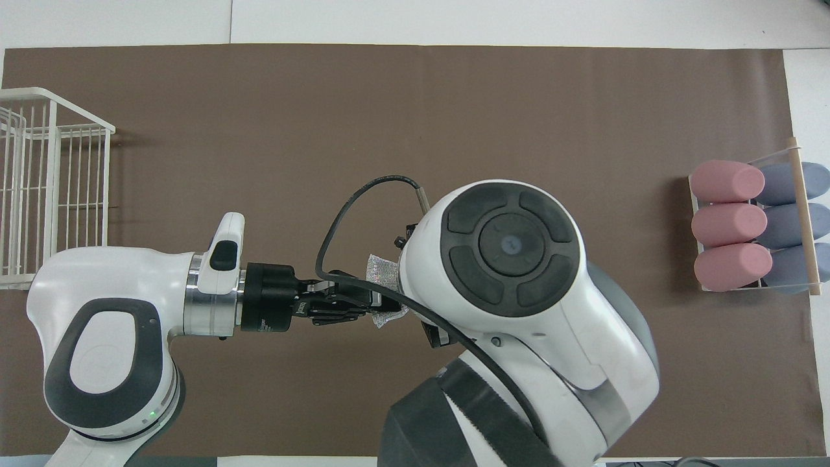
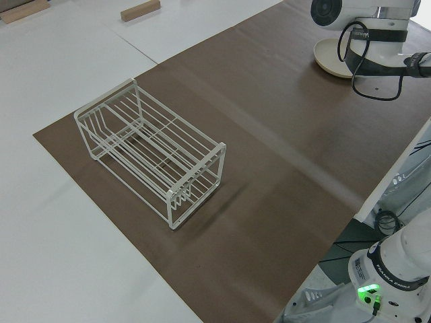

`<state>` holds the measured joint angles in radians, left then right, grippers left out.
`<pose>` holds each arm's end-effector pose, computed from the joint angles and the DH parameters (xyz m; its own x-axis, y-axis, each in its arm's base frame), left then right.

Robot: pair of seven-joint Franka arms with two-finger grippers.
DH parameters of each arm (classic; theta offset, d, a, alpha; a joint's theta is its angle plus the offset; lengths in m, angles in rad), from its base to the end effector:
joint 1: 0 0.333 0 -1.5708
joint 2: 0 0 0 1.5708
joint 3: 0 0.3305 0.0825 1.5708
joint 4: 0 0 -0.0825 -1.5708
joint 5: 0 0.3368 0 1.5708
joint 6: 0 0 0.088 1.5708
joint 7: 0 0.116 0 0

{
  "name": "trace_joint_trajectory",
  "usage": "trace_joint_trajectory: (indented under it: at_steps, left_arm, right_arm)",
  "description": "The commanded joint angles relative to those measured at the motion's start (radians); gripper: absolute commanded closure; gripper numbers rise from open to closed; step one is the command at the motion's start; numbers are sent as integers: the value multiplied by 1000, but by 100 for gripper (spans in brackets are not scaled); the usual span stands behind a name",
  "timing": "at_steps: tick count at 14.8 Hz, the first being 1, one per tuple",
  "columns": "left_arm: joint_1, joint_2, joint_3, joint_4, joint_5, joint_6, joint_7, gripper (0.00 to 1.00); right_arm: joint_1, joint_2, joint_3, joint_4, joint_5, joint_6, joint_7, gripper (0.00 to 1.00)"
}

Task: Wipe plate with sponge
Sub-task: 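Grasp the sponge with the left gripper from the right gripper, then carry the sponge toward the rack while the right gripper returns to rest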

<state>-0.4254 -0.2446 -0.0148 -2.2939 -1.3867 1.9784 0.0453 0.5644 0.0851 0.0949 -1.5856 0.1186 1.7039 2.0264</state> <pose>0.3710 -0.2531 0.5215 0.9481 -0.0237 -0.3171 0.2877 -0.3605 0.8873 0.4250 0.3420 0.5918 0.1851 -0.9744 -0.1272 -0.9815 -0.1899 0.0261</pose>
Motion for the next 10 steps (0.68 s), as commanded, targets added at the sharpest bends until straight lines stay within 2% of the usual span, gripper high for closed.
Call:
trace_joint_trajectory:
  at_steps: [1,4,8,10]
  left_arm:
    - [-15,-18,13,-24,-12,11,-4,100]
    - [-15,-18,13,-25,-11,11,-7,100]
    - [2,-19,16,-33,18,14,-13,100]
    - [40,-18,16,-33,93,11,-21,100]
  right_arm:
    - [-14,-25,2,-16,-16,-1,-49,0]
    - [-35,-45,-4,-22,-22,-10,-165,0]
    - [-125,-71,-4,-40,-24,-41,-560,0]
    - [-178,-77,-4,-40,-24,-85,-746,0]
